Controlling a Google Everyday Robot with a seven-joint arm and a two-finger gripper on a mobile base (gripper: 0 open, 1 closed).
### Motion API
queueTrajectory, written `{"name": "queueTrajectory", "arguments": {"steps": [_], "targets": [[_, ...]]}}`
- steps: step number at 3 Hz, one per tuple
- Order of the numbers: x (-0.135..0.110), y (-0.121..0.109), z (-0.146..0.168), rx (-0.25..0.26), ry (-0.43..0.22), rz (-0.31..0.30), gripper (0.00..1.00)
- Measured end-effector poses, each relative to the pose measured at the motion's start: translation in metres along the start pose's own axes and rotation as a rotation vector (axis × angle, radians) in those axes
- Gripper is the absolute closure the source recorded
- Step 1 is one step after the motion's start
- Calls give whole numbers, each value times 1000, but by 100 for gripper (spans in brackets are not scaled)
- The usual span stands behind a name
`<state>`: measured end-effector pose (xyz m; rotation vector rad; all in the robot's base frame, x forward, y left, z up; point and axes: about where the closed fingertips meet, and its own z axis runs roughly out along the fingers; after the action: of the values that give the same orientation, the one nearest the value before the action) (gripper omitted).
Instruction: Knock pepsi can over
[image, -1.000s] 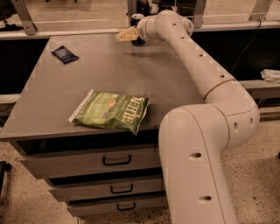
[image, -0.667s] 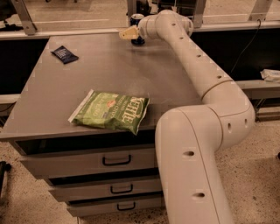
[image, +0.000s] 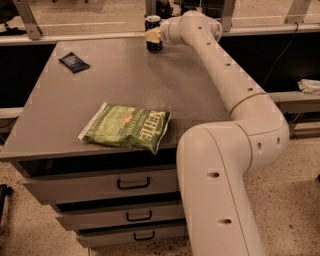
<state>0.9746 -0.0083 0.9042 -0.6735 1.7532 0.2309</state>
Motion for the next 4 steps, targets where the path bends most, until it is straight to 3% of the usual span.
{"name": "queueTrajectory", "arguments": {"steps": [1,2,3,4], "targets": [[-7,-5,-15,-7,-8,-29,89],[-21,-4,-45,-57,-22,-58,100],[-45,9,-85,-152,-48,-98,100],[-54,32,-119,-287,-30,-148,100]]}}
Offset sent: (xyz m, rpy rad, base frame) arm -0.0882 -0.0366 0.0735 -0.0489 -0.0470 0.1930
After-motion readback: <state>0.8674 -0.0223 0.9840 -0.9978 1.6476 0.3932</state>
